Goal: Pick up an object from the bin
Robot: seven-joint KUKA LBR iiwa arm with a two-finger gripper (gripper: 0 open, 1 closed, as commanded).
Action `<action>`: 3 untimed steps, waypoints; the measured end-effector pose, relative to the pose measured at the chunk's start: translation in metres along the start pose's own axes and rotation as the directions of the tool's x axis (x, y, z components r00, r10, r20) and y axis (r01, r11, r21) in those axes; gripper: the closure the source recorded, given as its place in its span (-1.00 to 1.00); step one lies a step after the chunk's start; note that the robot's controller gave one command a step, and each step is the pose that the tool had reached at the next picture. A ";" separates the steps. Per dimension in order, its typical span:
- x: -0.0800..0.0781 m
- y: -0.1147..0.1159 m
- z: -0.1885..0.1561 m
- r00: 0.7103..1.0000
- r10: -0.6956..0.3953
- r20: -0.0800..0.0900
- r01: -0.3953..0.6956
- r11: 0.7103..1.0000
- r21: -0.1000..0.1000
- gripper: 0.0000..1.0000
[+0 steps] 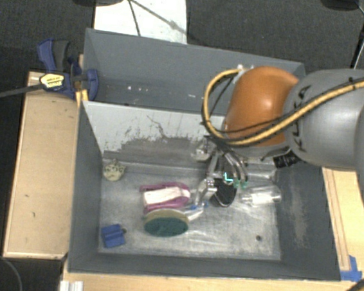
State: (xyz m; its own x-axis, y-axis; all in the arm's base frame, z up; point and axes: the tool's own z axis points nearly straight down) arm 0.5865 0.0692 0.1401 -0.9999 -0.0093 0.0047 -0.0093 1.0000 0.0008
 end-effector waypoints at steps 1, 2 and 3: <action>-0.006 0.068 0.067 0.978 -0.209 0.010 0.209 0.978 0.001 -1.00; 0.005 0.072 0.038 0.990 -0.140 0.011 0.140 0.990 0.000 -1.00; 0.003 0.054 0.030 0.997 -0.076 0.012 0.076 0.997 0.000 -1.00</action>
Offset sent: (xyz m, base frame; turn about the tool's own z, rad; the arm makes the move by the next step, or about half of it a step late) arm 0.0031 0.0661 -0.0701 -0.2093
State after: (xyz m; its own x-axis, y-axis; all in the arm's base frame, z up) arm 0.5828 0.1234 0.1102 -0.9964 -0.0849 -0.0075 -0.0849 0.9964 0.0012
